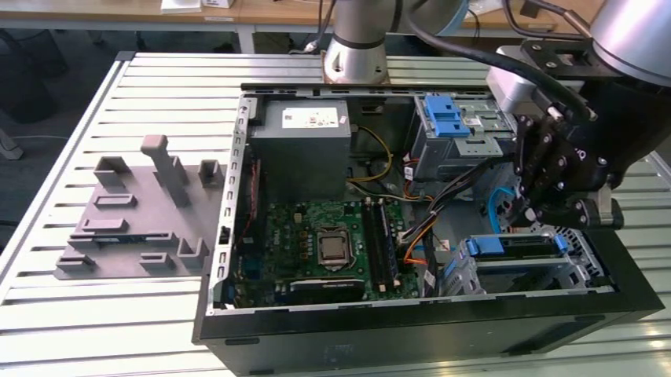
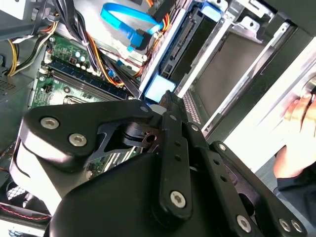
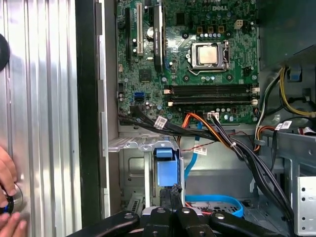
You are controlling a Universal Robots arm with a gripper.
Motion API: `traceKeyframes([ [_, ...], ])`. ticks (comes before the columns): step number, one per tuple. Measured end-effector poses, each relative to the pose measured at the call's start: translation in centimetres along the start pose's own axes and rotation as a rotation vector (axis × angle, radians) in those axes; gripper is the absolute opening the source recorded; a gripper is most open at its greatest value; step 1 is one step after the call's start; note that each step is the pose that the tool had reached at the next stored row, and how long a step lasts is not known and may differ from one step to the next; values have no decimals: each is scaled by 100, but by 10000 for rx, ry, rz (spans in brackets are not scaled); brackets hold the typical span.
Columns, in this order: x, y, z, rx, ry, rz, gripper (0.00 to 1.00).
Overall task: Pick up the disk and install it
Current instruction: 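Insert the first disk wire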
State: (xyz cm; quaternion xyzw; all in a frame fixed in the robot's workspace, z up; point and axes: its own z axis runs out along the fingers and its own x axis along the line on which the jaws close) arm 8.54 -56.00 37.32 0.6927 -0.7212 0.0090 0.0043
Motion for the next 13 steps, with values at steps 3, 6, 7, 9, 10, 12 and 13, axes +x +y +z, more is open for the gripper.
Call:
traceKeyframes([
  [3,-35,-49,0,0,0,-1,11],
  [6,-78,-124,0,0,0,0,11],
  [7,-86,-153,1,-1,-1,0,11],
  [9,-90,-210,4,-2,0,0,11],
  [10,-92,-220,6,-3,-1,29,11],
  [12,-92,-219,15,-9,3,347,11],
  [13,-92,-218,19,-12,3,505,11],
])
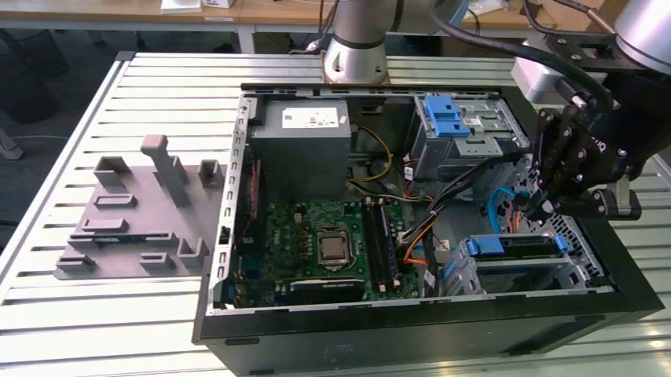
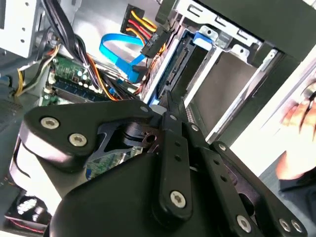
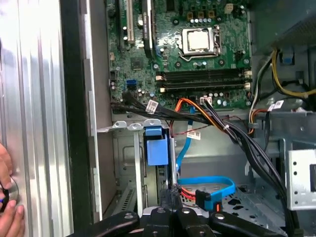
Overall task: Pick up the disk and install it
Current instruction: 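Insert the first disk wire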
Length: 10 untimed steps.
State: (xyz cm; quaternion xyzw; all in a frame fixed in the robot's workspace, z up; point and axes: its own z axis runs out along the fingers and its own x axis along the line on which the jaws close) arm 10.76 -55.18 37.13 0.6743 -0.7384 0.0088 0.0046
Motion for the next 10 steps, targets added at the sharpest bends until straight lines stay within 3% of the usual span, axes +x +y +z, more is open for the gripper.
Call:
traceKeyframes([
  [10,-124,-159,7,-8,6,188,11],
])
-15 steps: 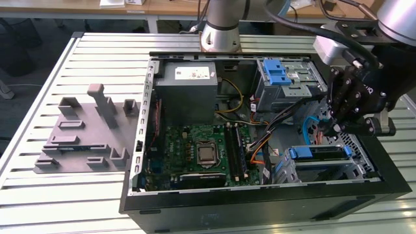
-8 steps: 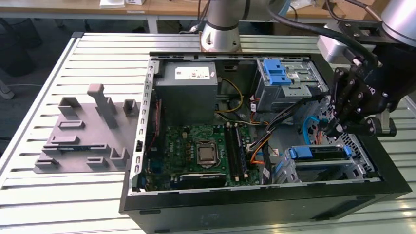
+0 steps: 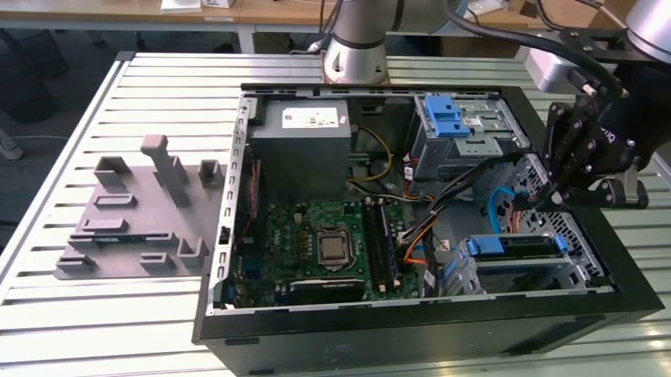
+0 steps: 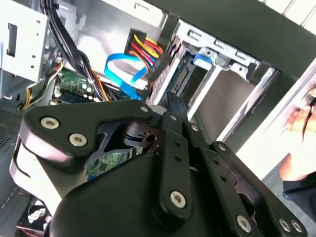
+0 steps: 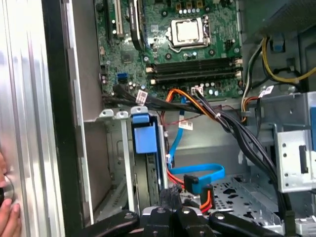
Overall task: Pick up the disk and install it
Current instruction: 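Insert the first disk wire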
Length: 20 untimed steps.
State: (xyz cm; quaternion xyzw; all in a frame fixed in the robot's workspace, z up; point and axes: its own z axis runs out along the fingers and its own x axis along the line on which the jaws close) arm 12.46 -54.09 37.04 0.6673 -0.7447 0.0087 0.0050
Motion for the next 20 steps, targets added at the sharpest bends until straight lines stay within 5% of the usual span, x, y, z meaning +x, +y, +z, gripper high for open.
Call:
traceKeyframes([
  [15,-147,-103,22,-2,66,63,11],
  [20,-201,-125,33,-25,70,198,24],
])
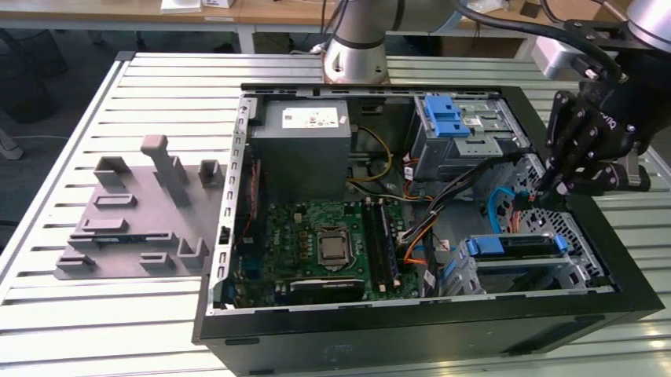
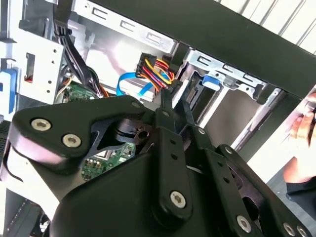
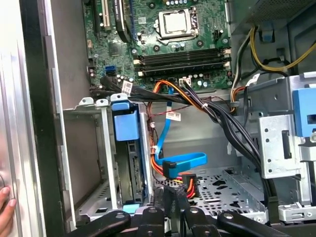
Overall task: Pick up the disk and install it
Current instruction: 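Insert the first disk wire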
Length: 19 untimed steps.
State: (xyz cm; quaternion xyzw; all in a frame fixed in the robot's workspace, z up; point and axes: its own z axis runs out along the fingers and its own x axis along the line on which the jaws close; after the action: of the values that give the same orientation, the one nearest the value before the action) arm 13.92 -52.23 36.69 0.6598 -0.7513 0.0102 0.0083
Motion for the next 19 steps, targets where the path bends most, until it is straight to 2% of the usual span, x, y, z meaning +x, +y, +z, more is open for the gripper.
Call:
traceKeyframes([
  [6,-21,-14,41,-8,16,185,24],
  [11,-28,-13,79,7,141,275,24],
  [17,-83,-9,100,5,150,348,24],
  [19,-108,-6,99,8,174,366,24],
])
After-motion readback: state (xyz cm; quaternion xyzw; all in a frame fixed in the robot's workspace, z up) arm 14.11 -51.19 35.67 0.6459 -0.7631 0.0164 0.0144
